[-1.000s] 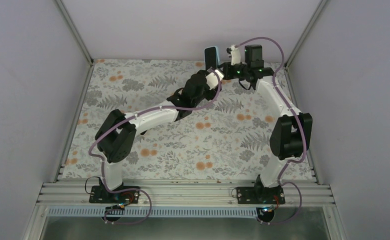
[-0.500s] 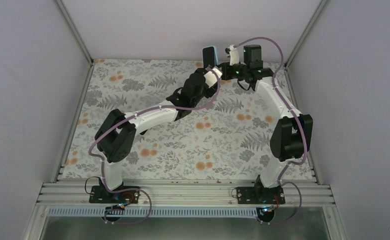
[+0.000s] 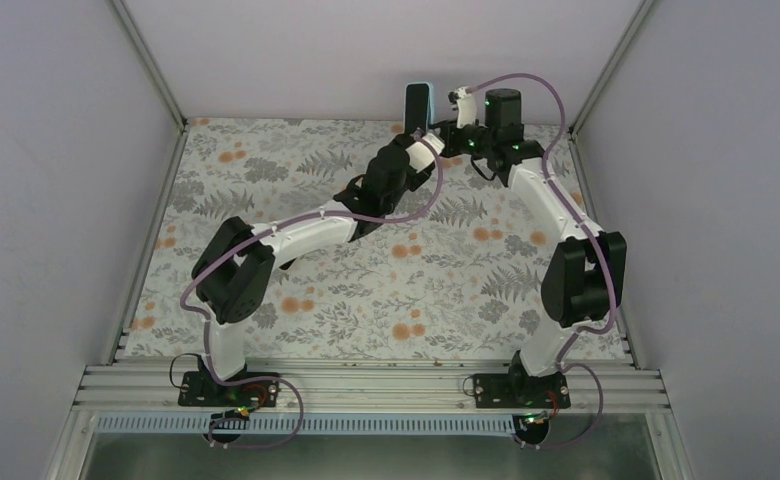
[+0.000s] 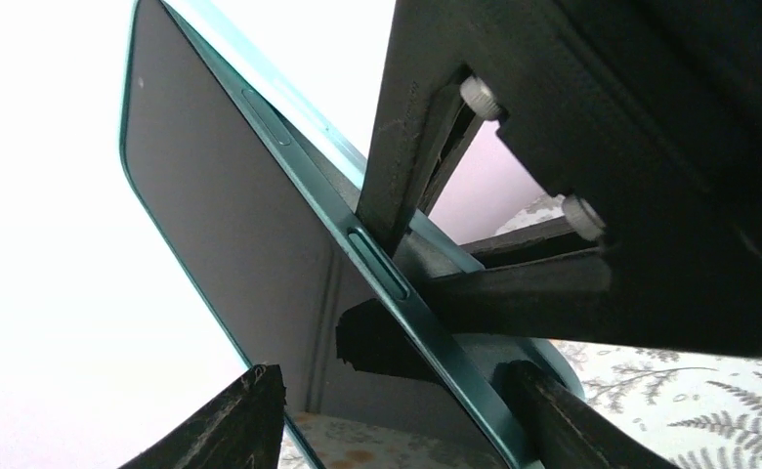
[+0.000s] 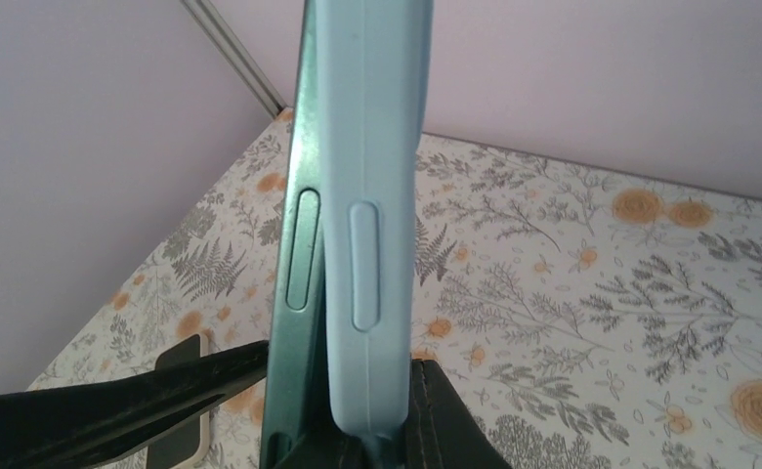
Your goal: Take the phone out of the phone case
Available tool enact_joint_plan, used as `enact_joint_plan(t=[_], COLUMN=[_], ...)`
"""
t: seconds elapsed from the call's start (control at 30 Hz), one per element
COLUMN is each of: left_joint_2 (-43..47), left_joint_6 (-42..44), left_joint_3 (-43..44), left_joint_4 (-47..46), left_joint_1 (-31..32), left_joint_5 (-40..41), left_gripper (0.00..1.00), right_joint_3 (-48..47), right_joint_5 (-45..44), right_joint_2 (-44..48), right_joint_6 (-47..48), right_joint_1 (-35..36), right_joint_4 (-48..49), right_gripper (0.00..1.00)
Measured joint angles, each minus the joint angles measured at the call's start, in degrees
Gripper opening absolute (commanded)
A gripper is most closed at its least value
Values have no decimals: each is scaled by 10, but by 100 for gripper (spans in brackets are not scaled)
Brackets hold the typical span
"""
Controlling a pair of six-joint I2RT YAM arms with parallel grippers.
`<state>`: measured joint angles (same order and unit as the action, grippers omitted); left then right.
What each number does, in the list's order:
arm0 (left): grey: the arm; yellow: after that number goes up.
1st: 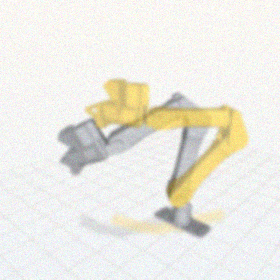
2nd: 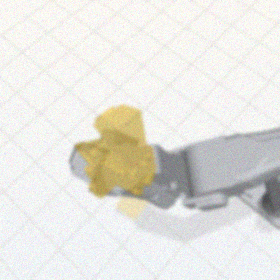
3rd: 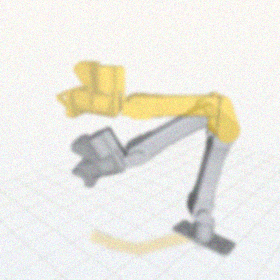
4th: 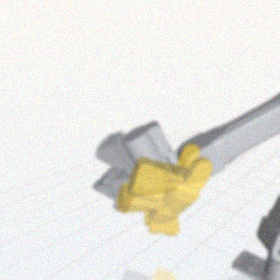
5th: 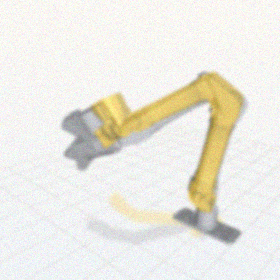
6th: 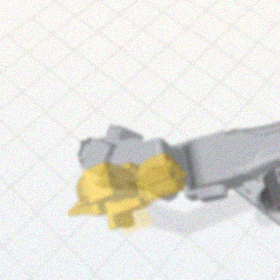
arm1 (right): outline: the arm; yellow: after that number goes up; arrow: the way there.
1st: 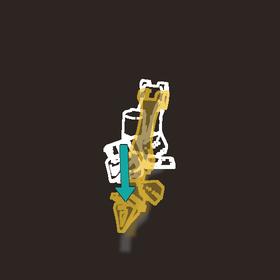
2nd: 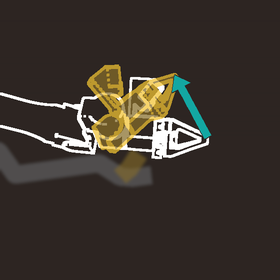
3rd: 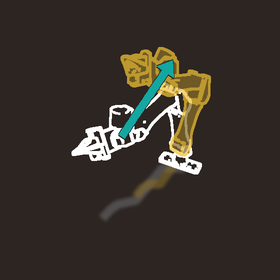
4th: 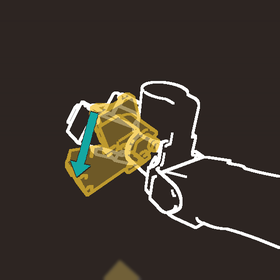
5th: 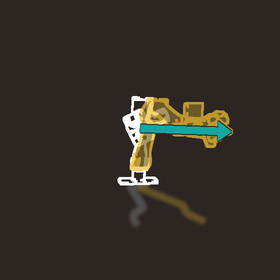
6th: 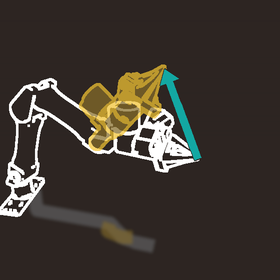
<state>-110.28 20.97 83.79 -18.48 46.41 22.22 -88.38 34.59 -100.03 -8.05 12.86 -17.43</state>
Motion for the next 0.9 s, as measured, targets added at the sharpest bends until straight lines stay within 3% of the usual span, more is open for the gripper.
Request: enact_joint_plan(t=[0.27, 0.47, 0.67, 0.8, 0.9], left_joint_2=[0, -14, -32, -38, -38], left_joint_6=[86, 139, 177, 202, 207], left_joint_3=[-31, -36, -36, -36, -36], left_joint_4=[-96, -153, -203, -230, -231], left_joint_1=[-10, -13, -14, -14, -15], left_joint_5=[7, 21, 33, 46, 53], left_gripper=[55, 49, 40, 24, 19], right_joint_3=[0, -2, 4, 8, 12], right_joint_5=[-6, -5, -9, -8, -8], right_joint_2=[0, -8, -10, -10, -10], right_joint_6=[-10, -18, -30, -41, -48], right_joint_1=[12, 15, 17, 18, 22], right_joint_4=[38, 62, 85, 103, 115], right_gripper=[3, 3, 3, 3, 3])
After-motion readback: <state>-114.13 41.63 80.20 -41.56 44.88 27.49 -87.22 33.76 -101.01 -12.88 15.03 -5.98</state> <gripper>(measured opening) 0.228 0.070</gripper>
